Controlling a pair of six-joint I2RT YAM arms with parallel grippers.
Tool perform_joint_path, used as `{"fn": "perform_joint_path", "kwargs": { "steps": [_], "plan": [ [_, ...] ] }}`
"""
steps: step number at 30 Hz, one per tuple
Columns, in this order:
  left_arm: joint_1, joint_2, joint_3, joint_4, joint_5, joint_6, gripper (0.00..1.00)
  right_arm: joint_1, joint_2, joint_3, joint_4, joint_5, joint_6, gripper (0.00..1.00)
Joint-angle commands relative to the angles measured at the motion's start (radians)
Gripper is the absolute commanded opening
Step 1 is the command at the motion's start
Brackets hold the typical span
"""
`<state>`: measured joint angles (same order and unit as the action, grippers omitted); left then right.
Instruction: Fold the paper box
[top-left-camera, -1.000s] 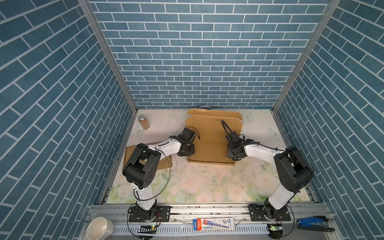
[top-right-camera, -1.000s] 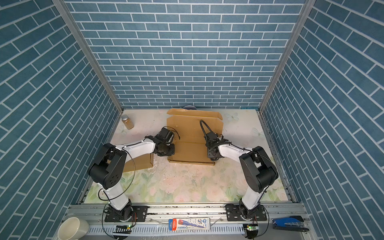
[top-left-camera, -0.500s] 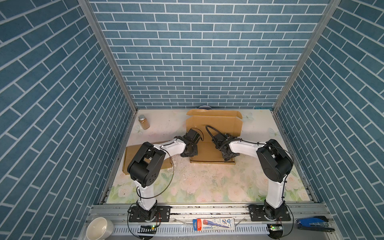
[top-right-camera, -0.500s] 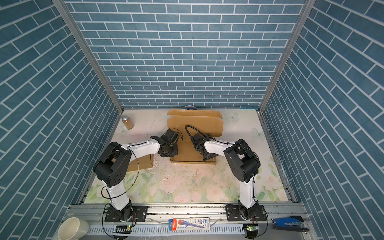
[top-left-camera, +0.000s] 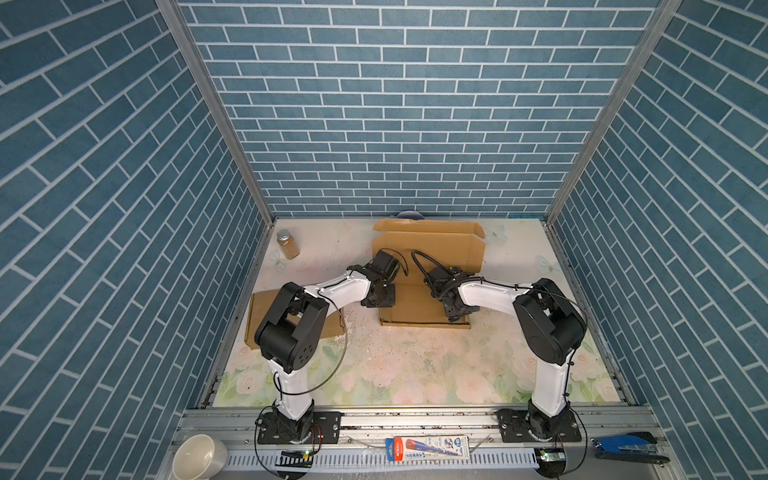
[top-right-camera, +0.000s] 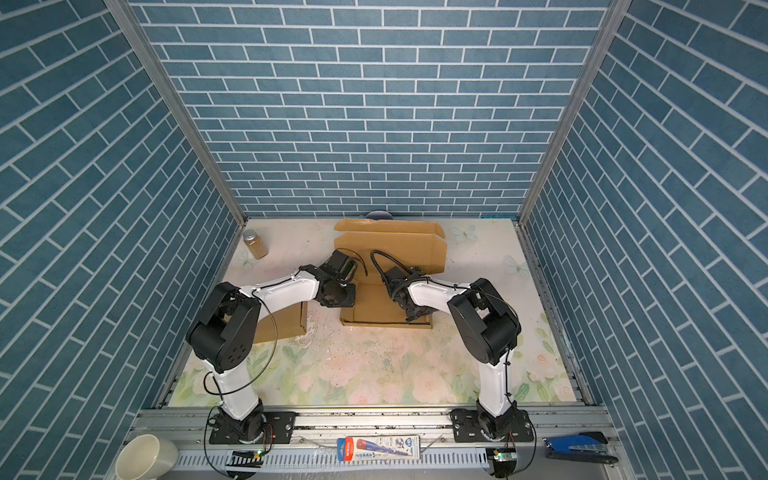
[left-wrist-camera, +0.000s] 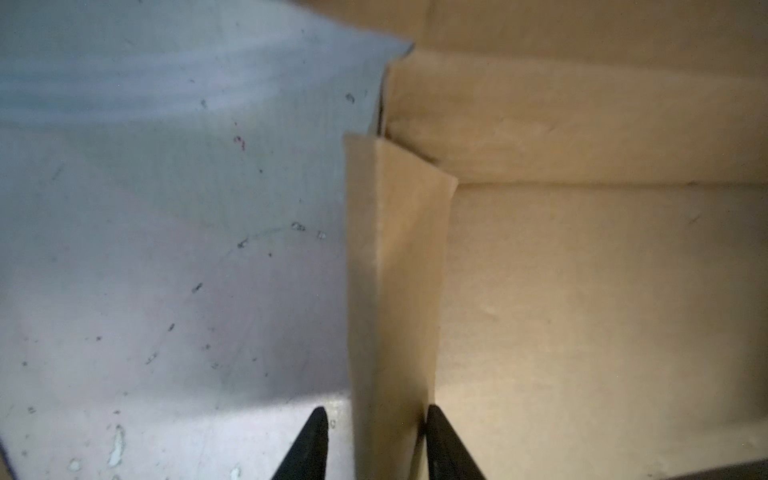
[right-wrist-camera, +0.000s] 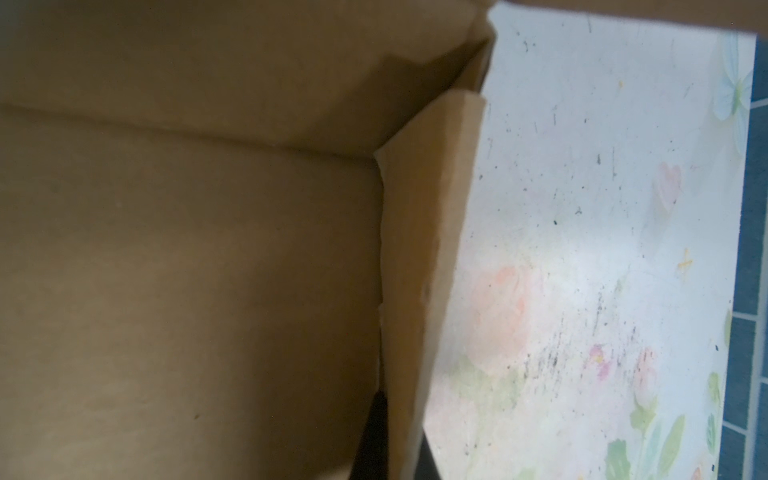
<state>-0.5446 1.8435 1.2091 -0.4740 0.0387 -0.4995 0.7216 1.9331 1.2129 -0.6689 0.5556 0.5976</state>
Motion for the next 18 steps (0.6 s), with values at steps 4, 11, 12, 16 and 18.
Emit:
{"fn": "perform_joint_path", "kwargs": {
  "steps": [4,11,12,16,18],
  "plan": [
    [0.026,-0.020,0.061,-0.064,0.007,0.075,0.42,-0.002,0.012,-0.010,-0.073,-0.016,-0.007,0.00],
    [0.026,0.077,0.061,-0.028,0.004,0.104,0.30,-0.002,-0.003,0.000,-0.074,-0.060,-0.009,0.00],
    [0.022,0.085,0.058,-0.025,-0.010,0.106,0.29,-0.002,-0.006,0.002,-0.073,-0.062,-0.008,0.00],
    [0.001,0.093,0.047,-0.053,-0.140,0.134,0.16,-0.002,-0.010,0.010,-0.089,-0.055,-0.001,0.00],
    [-0.021,0.089,0.039,-0.063,-0.229,0.138,0.08,0.000,-0.019,0.011,-0.106,-0.051,0.013,0.00]
  ]
}}
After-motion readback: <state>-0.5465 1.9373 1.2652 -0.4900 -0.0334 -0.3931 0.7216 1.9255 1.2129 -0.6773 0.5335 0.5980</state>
